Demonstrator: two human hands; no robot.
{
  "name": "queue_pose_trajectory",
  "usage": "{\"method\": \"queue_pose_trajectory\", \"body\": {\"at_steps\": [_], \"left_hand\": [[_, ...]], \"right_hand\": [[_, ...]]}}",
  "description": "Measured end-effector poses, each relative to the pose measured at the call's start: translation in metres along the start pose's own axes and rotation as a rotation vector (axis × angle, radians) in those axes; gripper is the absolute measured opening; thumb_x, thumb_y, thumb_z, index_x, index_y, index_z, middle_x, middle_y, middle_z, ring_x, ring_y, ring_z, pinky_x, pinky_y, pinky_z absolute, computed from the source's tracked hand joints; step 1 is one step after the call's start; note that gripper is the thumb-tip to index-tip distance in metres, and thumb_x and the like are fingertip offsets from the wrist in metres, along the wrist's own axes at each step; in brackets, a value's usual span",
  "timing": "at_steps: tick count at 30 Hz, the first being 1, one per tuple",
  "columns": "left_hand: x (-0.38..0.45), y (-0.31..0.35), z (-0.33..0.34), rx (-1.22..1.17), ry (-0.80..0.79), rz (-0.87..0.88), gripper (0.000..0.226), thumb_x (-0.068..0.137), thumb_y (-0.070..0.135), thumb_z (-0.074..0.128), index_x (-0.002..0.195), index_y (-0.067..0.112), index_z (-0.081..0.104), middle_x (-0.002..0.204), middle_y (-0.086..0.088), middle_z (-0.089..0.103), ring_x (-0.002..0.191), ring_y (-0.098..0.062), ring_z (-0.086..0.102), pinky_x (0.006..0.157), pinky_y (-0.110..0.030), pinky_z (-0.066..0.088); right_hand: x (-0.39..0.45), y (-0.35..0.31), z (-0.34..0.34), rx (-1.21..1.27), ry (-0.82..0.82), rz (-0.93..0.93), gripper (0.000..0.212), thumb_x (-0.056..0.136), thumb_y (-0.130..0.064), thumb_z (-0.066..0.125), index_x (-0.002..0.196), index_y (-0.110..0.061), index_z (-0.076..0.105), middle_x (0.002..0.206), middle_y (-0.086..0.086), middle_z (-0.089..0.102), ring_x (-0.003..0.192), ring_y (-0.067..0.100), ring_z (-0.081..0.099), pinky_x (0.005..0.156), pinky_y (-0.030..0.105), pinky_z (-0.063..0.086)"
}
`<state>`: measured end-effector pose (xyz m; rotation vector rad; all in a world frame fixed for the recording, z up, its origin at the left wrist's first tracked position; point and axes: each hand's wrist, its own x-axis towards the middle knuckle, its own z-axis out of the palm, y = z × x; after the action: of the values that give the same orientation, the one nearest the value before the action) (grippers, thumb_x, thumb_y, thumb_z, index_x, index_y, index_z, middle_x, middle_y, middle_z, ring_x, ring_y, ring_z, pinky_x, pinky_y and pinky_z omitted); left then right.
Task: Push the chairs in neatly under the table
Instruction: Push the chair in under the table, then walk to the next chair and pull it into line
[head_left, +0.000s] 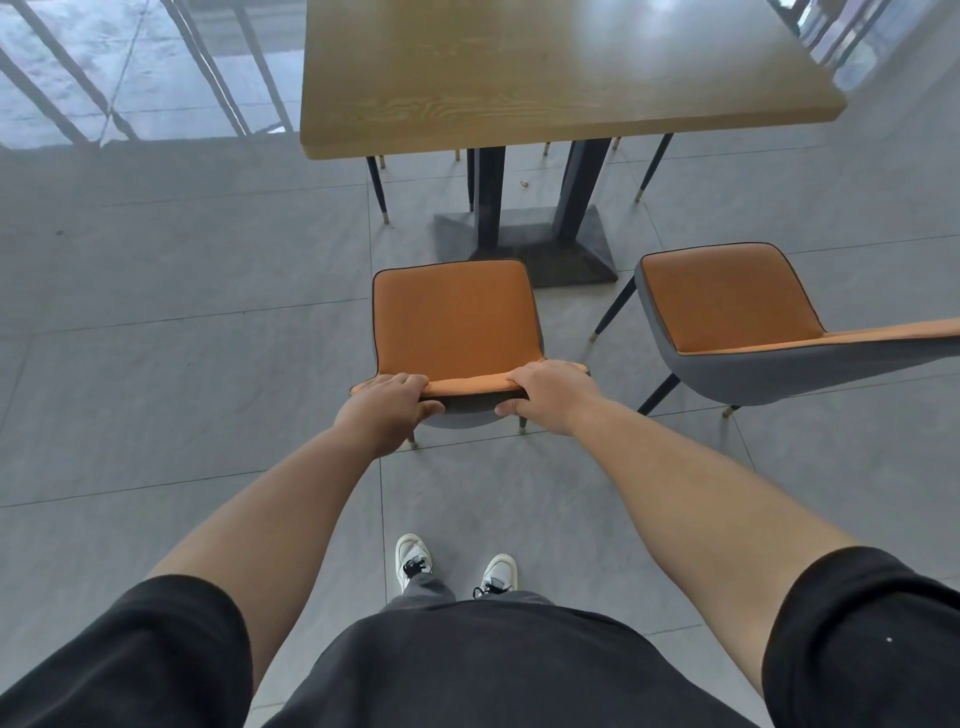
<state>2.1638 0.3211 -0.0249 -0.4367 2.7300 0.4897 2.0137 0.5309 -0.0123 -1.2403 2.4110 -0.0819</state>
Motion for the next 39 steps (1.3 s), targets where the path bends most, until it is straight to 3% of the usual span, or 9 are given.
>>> {"method": "queue_pose_trajectory", "body": {"at_steps": [8,12,17,27,32,39], "left_hand": [[-0.004,0.001,-0.003,0.011,0.012,-0.024,0.038,0.092,0.063,0.035,0.103,0.03,0.048,0.105,0.005,0.059,0.093,-0.018,0.051,0.084,-0.038,0.046],[-0.017,-0.012,-0.012,-0.046,0.089,-0.085,0.054,0.094,0.061,0.03,0.125,0.021,0.049,0.123,-0.003,0.057,0.112,-0.026,0.052,0.087,-0.039,0.042],[-0.036,-0.043,-0.038,-0.056,0.198,-0.178,0.055,0.096,0.056,0.032,0.132,0.016,0.045,0.136,-0.008,0.052,0.125,-0.03,0.045,0.097,-0.043,0.039],[-0.069,-0.158,-0.08,0.048,0.408,-0.23,0.064,0.097,0.049,0.038,0.145,0.008,0.027,0.153,-0.011,0.03,0.143,-0.03,0.02,0.117,-0.045,0.014],[-0.077,-0.244,-0.114,0.112,0.431,-0.206,0.063,0.097,0.05,0.038,0.143,0.007,0.031,0.151,-0.013,0.034,0.142,-0.03,0.022,0.116,-0.044,0.015],[-0.101,-0.35,-0.147,0.12,0.475,-0.289,0.066,0.096,0.049,0.042,0.144,0.005,0.031,0.152,-0.014,0.031,0.143,-0.03,0.021,0.117,-0.044,0.013]], "right_hand": [[0.0,0.002,-0.006,0.023,-0.033,0.003,0.045,0.083,-0.068,0.05,0.104,-0.029,0.057,0.101,-0.004,0.063,0.086,0.016,0.055,0.076,0.038,0.05],[0.006,0.001,-0.022,0.113,-0.02,0.026,0.079,0.08,-0.075,0.045,0.138,-0.021,0.047,0.139,0.0,0.051,0.126,0.024,0.047,0.102,0.045,0.042],[0.034,-0.028,-0.042,0.03,0.104,-0.049,0.082,0.082,-0.076,0.035,0.14,-0.018,0.045,0.144,0.001,0.048,0.133,0.023,0.041,0.105,0.041,0.036],[0.113,-0.154,-0.049,-0.072,0.255,-0.258,0.075,0.09,-0.068,0.028,0.138,-0.014,0.045,0.145,0.007,0.046,0.137,0.028,0.035,0.11,0.042,0.028],[0.16,-0.238,-0.051,-0.08,0.307,-0.294,0.069,0.093,-0.059,0.038,0.142,-0.01,0.04,0.149,0.01,0.039,0.141,0.027,0.027,0.114,0.039,0.018],[0.223,-0.351,-0.055,-0.053,0.296,-0.34,0.066,0.094,-0.054,0.043,0.143,-0.01,0.037,0.152,0.011,0.033,0.143,0.027,0.019,0.117,0.042,0.016]]}}
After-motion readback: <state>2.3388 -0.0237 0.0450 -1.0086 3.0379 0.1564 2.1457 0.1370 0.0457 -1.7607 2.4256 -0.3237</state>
